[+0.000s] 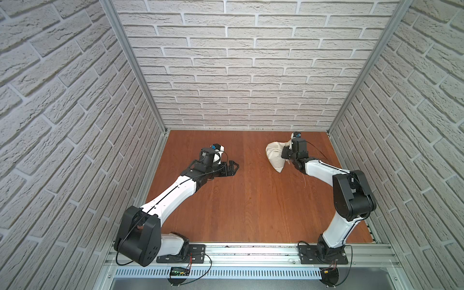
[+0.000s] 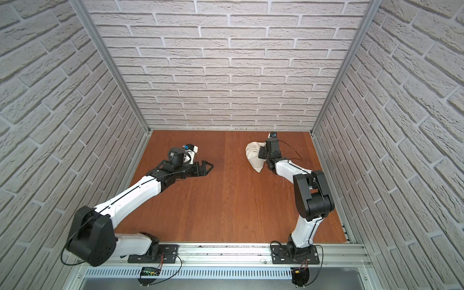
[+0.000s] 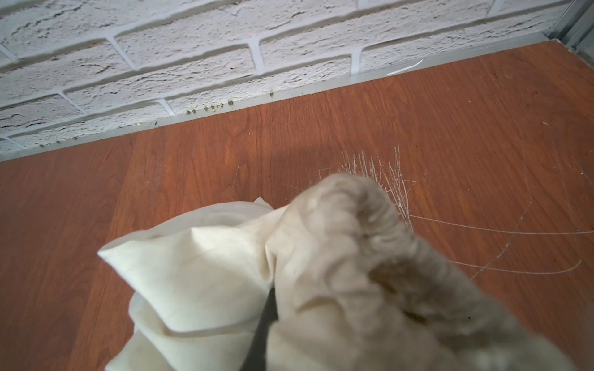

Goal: Close the soil bag
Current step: Place the soil bag at the center of the board.

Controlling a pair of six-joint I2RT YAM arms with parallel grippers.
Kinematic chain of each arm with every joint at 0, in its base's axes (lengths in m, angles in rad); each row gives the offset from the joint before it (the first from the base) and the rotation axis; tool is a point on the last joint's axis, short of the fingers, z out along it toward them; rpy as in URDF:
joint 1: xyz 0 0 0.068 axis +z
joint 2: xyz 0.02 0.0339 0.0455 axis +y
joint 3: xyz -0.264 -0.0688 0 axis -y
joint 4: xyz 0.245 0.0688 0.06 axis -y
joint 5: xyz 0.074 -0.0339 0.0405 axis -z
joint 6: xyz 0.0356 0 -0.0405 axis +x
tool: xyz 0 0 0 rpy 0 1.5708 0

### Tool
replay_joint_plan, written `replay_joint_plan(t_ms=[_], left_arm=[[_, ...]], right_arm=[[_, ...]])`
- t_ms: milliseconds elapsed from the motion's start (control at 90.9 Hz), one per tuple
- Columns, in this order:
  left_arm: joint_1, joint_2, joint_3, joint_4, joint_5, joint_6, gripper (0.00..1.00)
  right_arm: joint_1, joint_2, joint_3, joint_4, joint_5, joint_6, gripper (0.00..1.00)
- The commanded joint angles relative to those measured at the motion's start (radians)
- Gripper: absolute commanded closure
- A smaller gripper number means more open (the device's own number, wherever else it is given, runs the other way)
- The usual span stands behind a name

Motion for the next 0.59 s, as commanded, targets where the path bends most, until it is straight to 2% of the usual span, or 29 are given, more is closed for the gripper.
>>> replay_joint_plan(t_ms=[0,308,583], left_arm=[[-0.006,0.008,0.005,0.045,-0.005,-0.002,0.02],[-0.009,0.009,0.001,0.042,-0.010,-0.005,0.02],[-0.015,0.011,0.000,0.045,-0.015,-0.010,0.02]], right_arm=[[0.010,0.058,0.015,-0.095,-0.017,-0.009,0.97],[0.004,0.121,0.040,-0.171,-0.001,0.025,0.97],[0.003,0.079,0.051,-0.195,-0.049,0.034,0.66]])
